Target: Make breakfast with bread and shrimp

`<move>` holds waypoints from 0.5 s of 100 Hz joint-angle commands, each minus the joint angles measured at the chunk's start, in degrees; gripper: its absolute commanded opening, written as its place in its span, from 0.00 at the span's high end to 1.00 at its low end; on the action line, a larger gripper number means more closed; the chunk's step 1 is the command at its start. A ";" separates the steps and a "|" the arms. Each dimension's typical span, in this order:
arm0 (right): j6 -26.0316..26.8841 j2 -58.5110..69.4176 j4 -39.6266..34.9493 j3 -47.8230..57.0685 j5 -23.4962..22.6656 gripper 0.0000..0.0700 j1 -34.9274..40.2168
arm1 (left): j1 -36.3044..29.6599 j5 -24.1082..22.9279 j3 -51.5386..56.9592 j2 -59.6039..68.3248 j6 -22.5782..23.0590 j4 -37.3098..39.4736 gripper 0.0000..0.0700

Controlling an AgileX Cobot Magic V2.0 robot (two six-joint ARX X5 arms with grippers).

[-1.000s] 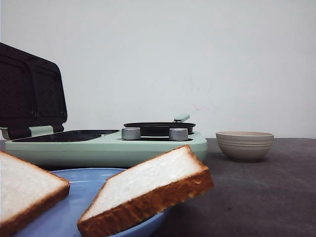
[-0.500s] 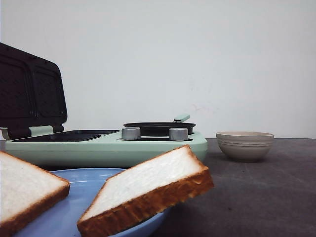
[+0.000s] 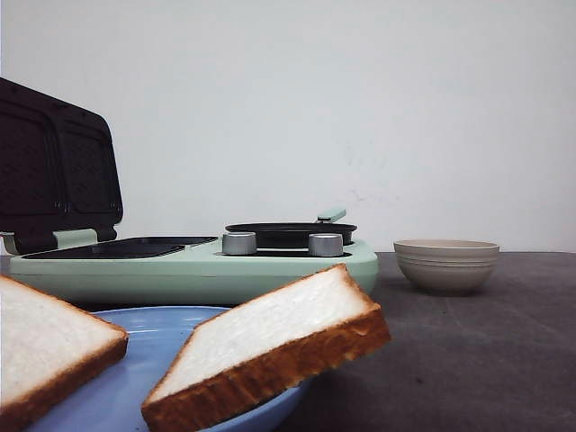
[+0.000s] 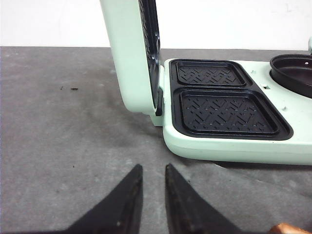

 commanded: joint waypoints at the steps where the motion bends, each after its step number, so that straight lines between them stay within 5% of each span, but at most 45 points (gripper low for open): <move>1: 0.70 -0.09 0.77 -0.22 -0.07 0.99 -0.07 | -0.04 0.20 -0.98 -0.07 -0.15 -0.22 1.00; 11: 4.00 -0.09 0.77 -0.22 -0.20 0.99 -0.07 | -0.04 0.22 -0.98 -0.07 -0.68 -0.22 1.00; 50: 13.51 -0.07 1.38 3.21 -5.05 0.99 -0.04 | -0.04 0.22 1.33 -0.07 -15.06 -0.17 1.00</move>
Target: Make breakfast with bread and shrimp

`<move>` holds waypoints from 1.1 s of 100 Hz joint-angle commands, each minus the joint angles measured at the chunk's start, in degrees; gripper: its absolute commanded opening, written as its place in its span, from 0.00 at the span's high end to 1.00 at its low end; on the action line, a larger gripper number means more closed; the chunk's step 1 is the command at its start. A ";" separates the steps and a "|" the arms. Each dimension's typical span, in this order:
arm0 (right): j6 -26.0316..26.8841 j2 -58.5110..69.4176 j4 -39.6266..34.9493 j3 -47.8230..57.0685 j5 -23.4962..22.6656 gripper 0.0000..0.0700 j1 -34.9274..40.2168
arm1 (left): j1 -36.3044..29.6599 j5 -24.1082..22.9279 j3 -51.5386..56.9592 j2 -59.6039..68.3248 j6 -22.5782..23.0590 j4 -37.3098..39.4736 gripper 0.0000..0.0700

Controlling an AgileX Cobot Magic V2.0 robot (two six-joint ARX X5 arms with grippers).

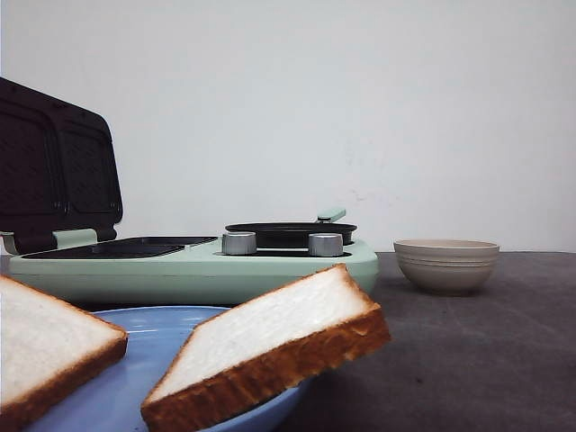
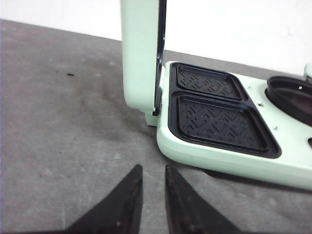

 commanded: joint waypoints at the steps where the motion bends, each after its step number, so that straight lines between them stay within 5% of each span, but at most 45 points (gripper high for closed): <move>1: 2.80 -0.07 0.94 2.64 -0.39 0.99 -0.04 | -0.04 0.24 1.49 -0.07 -3.76 -0.11 1.00; 22: 7.39 3.34 -0.92 10.86 -1.64 1.00 -0.04 | -0.04 4.04 9.42 2.86 -5.03 -0.76 0.99; 47: 4.76 19.54 -10.86 24.92 -6.19 1.00 -0.07 | -0.04 6.40 24.55 17.77 -4.76 -7.23 0.99; 69: 3.78 33.24 -21.18 36.17 -10.93 1.00 -0.04 | -0.07 14.99 38.42 32.65 -3.32 -17.11 0.99; 110: 3.43 35.95 -25.83 38.07 -16.87 0.99 0.07 | -0.07 18.49 43.17 38.80 -3.13 -31.50 0.97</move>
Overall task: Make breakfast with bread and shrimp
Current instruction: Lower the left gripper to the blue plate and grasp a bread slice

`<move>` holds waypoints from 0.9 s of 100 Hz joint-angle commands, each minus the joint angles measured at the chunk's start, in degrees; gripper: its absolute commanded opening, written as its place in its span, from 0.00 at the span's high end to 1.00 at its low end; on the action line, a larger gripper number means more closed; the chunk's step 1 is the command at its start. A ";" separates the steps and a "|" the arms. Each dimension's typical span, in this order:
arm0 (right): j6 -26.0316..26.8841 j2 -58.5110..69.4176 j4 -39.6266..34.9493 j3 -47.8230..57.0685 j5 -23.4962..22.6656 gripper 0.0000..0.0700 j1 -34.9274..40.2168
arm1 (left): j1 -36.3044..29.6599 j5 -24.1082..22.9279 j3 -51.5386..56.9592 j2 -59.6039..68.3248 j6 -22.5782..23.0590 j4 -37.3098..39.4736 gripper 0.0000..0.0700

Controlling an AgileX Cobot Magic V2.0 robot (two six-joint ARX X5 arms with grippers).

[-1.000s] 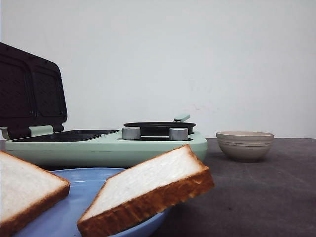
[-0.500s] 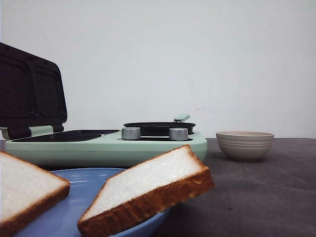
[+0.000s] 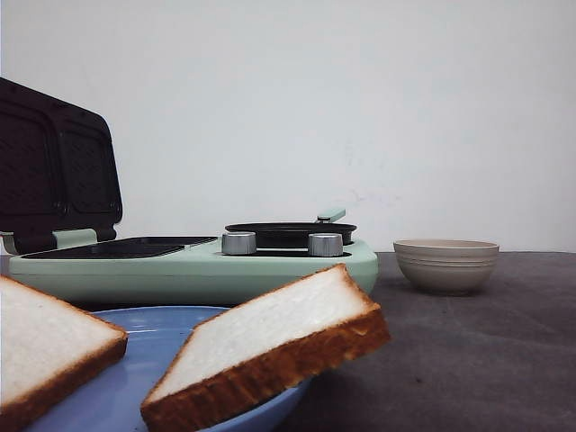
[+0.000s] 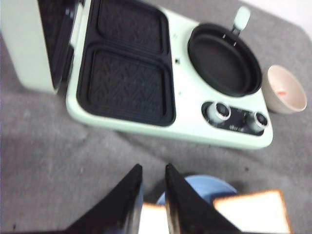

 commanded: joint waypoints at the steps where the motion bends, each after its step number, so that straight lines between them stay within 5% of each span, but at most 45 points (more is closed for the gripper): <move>1: -1.14 0.37 -1.29 0.90 -0.66 0.99 0.04 | -0.07 0.52 0.96 0.33 0.90 -1.01 0.96; 14: -2.82 0.37 -4.72 0.90 -1.79 0.99 0.09 | -0.07 0.96 0.96 1.05 1.95 -5.07 0.59; 22: -3.85 0.37 -6.54 0.90 -3.04 0.89 0.22 | -0.07 0.98 0.94 2.38 2.25 -8.00 0.44; 33: -3.93 0.37 -7.76 0.90 -4.52 0.58 0.35 | -0.20 1.60 0.92 5.27 2.75 -11.45 0.43; 39: -3.91 0.37 -7.93 0.90 -4.50 0.50 0.37 | -0.35 2.29 0.90 7.30 2.82 -12.68 0.43; 71: -3.91 0.37 -7.96 0.90 -4.52 0.50 0.87 | -5.01 4.68 0.90 19.93 5.55 -18.27 0.44; 90: -3.91 0.37 -7.96 0.90 -4.61 0.50 1.11 | -7.91 -0.59 0.90 24.35 5.68 -18.84 0.43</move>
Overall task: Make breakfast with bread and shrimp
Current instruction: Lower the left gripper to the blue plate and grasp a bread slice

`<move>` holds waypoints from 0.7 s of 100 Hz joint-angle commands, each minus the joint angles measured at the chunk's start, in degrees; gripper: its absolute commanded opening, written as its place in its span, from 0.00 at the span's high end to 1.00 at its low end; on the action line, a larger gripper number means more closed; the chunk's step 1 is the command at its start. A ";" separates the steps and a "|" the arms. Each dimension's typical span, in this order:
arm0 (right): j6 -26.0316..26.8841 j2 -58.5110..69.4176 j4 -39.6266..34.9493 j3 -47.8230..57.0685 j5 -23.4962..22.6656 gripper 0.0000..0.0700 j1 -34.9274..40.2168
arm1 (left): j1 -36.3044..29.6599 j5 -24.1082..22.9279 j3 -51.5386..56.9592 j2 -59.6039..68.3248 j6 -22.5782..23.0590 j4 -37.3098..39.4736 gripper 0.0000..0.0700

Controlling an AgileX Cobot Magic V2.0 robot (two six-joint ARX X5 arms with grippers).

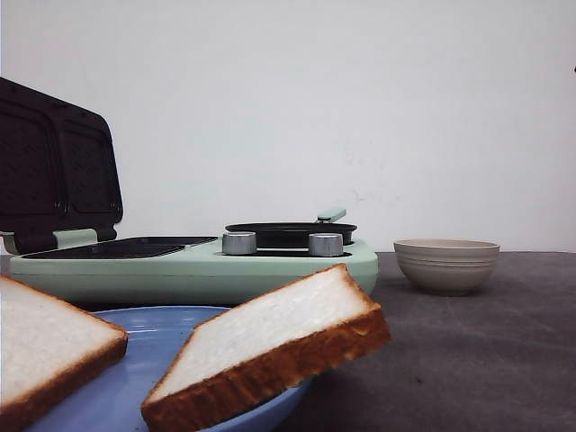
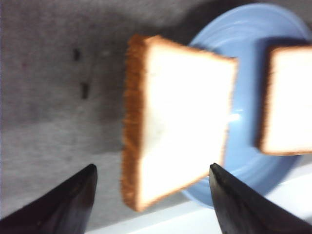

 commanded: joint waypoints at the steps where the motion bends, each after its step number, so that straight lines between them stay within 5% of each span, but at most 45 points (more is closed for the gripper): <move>1: -0.66 0.24 0.31 0.90 -0.26 0.50 0.22 | -0.79 -1.73 0.90 1.51 0.72 -0.22 0.43; 58: -0.48 0.22 0.00 0.90 -0.77 0.50 0.20 | -10.03 -0.72 -1.79 8.85 -1.68 6.10 0.45; 63: -0.48 0.22 -0.22 0.90 -0.79 0.50 0.22 | -10.38 -0.74 -1.79 9.11 -1.64 6.32 0.52; 70: -0.50 0.20 -0.42 0.90 -0.79 0.50 0.20 | -10.69 -0.72 -1.79 9.07 -1.68 7.28 0.80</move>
